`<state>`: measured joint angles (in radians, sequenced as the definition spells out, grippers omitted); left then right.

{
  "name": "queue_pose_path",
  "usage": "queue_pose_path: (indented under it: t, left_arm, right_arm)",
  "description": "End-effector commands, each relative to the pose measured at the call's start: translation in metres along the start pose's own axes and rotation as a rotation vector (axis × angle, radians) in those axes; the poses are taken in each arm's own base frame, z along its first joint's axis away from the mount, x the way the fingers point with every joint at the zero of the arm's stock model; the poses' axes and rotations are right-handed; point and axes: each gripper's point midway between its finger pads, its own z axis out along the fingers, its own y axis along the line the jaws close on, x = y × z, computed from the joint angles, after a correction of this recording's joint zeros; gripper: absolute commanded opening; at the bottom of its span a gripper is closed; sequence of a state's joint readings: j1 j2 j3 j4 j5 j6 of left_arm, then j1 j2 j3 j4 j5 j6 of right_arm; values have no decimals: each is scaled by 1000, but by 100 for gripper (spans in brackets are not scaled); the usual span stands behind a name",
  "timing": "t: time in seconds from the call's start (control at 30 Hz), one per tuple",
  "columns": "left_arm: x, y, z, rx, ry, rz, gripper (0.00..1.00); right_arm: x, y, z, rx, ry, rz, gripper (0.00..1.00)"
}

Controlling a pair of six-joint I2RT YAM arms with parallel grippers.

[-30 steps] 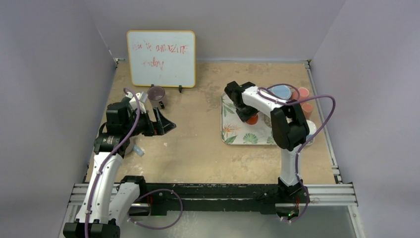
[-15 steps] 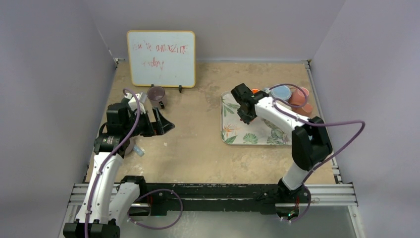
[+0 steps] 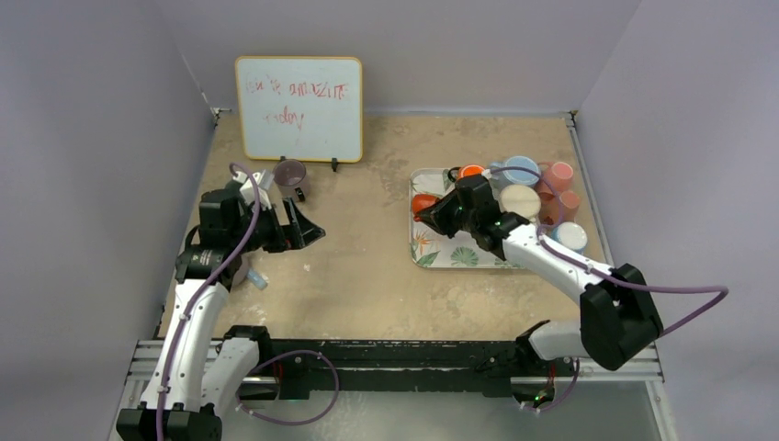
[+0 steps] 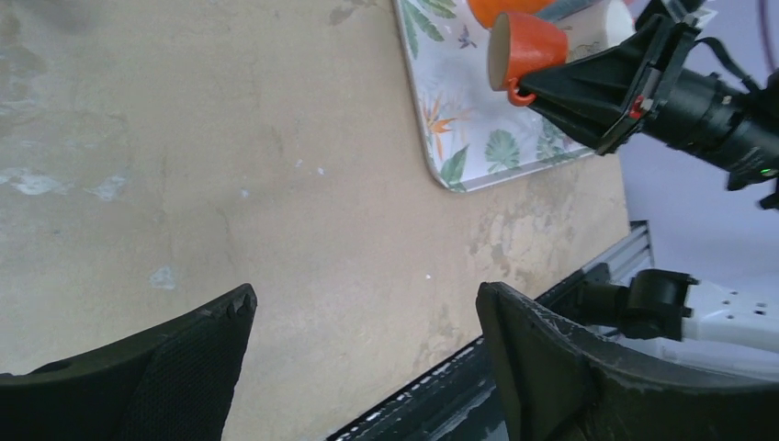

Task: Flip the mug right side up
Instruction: Turn over the cup on the tray.

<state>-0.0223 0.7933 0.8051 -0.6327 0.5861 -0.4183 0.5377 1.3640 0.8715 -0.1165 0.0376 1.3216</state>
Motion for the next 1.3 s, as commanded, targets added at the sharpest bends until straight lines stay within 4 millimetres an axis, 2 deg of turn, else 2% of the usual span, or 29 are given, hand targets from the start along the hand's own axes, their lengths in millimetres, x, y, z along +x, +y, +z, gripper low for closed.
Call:
queue_pose_path:
  t: [0.0,0.13,0.23,0.43,0.57,0.93,1.27]
  left_arm:
    - [-5,-25,5,128,22,-91,88]
    - [-7,-57,8,339,84,-250,79]
    - [-20,-76,8,484,63,-299,74]
    - [-41,-89,4,585,-63,-280,62]
    - [-46,-96,1,640,-126,-253,51]
    - [-37,-122,5,732,-117,-191,49]
    - [-26,-115,14,712,-86,-223,50]
  right_arm:
    - [24,83,-35,-473,129,-100,0]
    - [31,107,-61,-688,134,-177,0]
    - [36,117,-77,-790,132,-213,0]
    - [50,139,-109,-968,154,-256,0]
    - [68,152,-126,-1064,201,-261,0]
    - [104,175,-136,-1157,291,-241,0]
    - [114,182,-134,-1171,304,-234,0]
